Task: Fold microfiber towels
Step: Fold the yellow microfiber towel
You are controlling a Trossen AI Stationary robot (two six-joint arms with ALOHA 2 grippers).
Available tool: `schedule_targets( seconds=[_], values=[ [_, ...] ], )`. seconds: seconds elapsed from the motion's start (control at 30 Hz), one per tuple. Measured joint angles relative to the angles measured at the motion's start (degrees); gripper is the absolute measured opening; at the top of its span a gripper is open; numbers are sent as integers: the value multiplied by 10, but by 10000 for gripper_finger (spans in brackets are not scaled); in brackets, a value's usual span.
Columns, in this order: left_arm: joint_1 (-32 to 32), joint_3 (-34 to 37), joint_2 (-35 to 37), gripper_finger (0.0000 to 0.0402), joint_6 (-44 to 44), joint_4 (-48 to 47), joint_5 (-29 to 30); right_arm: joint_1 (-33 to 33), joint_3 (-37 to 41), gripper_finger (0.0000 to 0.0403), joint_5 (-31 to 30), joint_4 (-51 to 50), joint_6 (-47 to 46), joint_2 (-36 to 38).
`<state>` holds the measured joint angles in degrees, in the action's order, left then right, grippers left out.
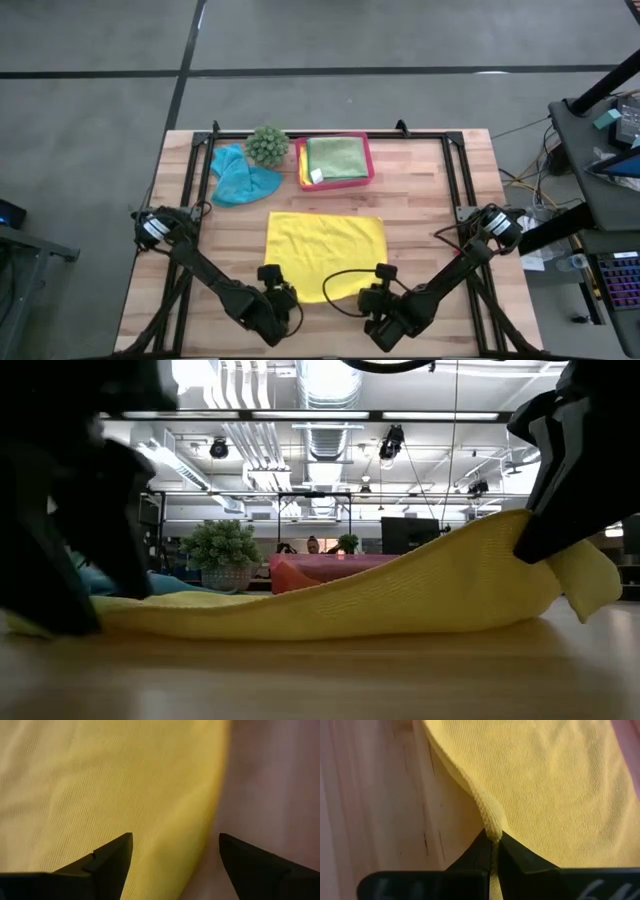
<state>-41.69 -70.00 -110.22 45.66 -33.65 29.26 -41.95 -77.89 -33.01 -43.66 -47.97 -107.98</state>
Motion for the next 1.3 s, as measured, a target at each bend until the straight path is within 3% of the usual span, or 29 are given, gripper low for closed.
schedule_targets(
  seconds=[0.23,0.57,0.77,0.93,1.07,1.2,1.3],
  values=[
    [-1,-9,-15,237,91,-105,3,0,-3,9,15,-15,1,3],
    [-1,-7,-12,154,125,-202,-9,-4,-4,9,31,-31,5,32],
    [-1,-7,-2,92,91,-202,-85,-4,-4,9,39,-39,14,44],
    [-7,-13,15,10,24,-176,-156,-4,-4,9,99,-38,44,45],
    [-10,-27,36,10,-37,-149,-189,-9,-4,9,145,-36,66,44],
    [-11,-24,59,11,-40,-157,-115,-11,-4,9,141,-34,82,44],
    [-2,-15,69,16,-53,-163,-96,-1,-4,9,118,-34,90,44]
  ],
)
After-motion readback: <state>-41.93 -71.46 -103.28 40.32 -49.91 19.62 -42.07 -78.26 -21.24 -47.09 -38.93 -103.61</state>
